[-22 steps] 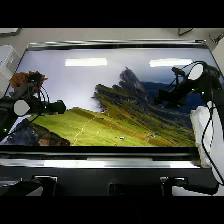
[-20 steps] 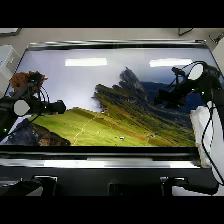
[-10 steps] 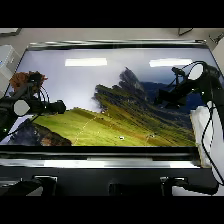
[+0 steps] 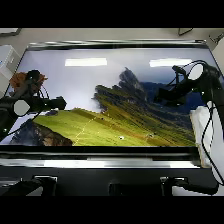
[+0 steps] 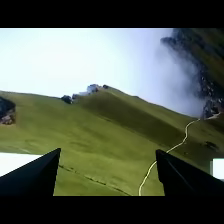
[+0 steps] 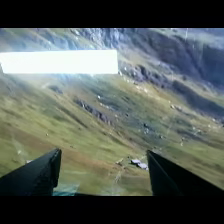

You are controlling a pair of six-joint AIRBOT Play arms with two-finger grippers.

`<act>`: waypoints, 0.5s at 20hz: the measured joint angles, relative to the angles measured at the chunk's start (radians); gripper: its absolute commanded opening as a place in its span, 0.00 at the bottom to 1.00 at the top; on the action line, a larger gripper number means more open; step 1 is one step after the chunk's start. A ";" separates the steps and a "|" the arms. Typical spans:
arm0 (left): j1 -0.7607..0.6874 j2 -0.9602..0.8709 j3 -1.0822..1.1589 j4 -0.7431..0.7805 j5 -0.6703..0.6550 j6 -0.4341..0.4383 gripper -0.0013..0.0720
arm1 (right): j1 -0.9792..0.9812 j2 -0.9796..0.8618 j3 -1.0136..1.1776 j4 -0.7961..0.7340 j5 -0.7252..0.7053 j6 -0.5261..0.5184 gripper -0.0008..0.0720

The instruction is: Fold the clothes and pants, and hang the long-sleeved shirts on hangers.

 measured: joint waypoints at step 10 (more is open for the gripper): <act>0.446 -0.247 0.262 -0.031 -0.018 -0.049 1.00 | 0.000 0.000 0.000 -0.006 -0.188 0.000 0.85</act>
